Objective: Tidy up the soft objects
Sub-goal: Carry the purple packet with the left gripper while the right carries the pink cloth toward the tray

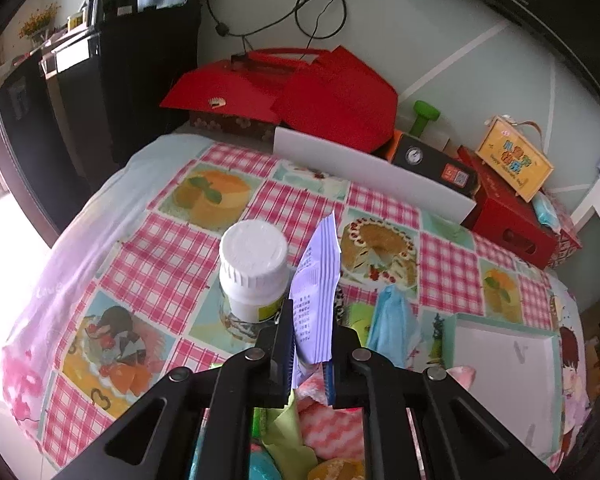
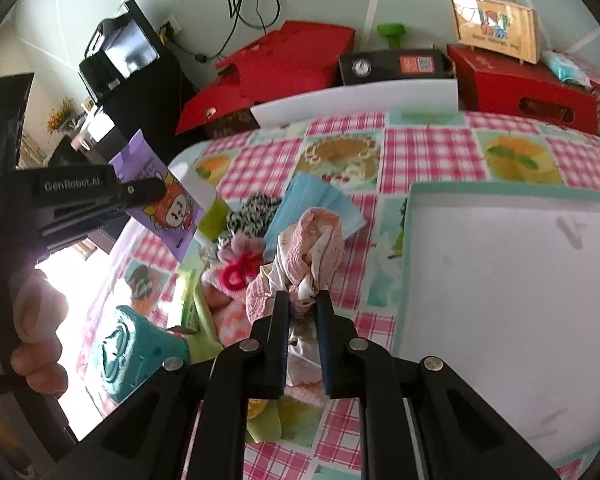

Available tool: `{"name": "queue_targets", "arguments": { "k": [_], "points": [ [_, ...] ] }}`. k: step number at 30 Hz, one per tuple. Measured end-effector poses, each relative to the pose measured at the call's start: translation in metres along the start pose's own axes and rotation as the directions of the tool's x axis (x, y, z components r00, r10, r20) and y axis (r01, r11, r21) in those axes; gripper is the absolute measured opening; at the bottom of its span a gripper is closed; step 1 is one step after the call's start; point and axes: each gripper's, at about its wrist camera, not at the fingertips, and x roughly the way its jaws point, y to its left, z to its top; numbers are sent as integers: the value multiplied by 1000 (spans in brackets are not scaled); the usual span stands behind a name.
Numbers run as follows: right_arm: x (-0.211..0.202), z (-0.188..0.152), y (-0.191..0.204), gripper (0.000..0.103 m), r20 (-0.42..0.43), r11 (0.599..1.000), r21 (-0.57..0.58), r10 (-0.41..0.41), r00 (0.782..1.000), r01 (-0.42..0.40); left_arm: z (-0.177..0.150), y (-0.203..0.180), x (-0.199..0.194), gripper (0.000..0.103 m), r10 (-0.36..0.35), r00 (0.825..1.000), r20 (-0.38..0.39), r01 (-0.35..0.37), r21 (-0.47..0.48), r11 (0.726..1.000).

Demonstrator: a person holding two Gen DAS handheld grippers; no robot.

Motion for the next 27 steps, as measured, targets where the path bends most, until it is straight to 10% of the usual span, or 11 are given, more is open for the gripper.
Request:
{"name": "queue_targets", "arguments": {
  "k": [12, 27],
  "points": [
    [-68, 31, -46, 13, 142, 985, 87, -163, 976, 152, 2, -76, -31, 12, -135, 990, 38, 129, 120, 984],
    [-112, 24, -170, 14, 113, 851, 333, -463, 879, 406, -52, -205, 5, 12, -280, 948, -152, 314, 311, 897]
  ]
}}
